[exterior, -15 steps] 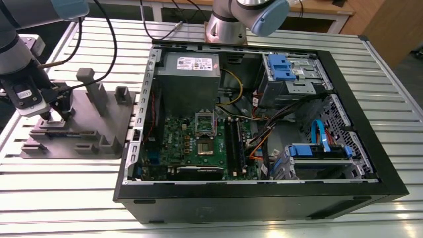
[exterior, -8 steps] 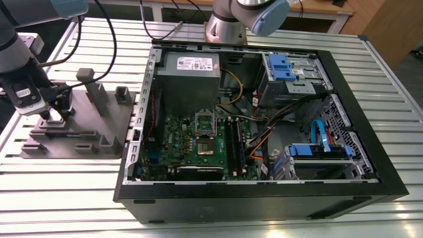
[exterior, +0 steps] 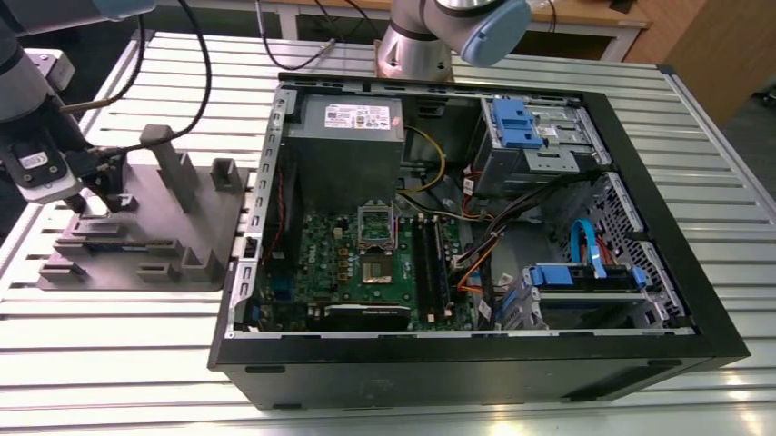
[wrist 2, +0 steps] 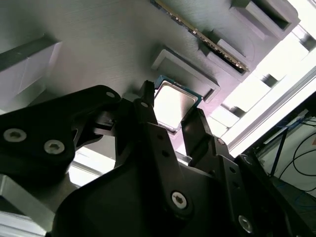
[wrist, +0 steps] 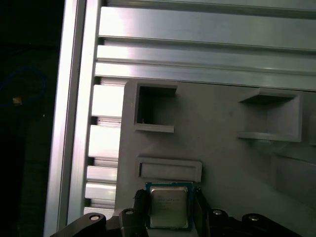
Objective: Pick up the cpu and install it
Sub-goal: 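Pick up the cpu and move it towards the insertion slot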
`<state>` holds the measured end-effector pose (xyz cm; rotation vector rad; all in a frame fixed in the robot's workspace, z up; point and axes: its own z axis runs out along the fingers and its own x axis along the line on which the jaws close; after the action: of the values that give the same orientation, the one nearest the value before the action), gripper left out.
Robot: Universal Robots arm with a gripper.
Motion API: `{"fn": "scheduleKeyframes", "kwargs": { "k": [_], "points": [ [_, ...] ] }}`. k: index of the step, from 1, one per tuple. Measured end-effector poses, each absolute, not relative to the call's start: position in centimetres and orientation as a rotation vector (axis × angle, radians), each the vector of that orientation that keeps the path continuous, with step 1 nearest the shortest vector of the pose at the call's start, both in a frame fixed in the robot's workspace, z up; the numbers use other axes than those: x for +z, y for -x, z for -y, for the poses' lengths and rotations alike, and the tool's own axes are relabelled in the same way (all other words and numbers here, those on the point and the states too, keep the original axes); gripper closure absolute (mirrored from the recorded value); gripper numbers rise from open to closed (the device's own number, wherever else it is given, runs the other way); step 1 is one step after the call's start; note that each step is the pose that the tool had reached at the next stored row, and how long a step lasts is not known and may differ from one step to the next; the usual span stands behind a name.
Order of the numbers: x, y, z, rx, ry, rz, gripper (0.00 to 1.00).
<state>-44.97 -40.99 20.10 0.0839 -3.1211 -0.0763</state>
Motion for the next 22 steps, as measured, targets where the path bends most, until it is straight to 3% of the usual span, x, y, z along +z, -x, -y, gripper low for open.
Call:
{"fn": "scheduleKeyframes", "kwargs": {
  "k": [22],
  "points": [
    [21.3, 44.9, 41.0, -0.082, -0.030, 3.122, 0.53]
  ]
}}
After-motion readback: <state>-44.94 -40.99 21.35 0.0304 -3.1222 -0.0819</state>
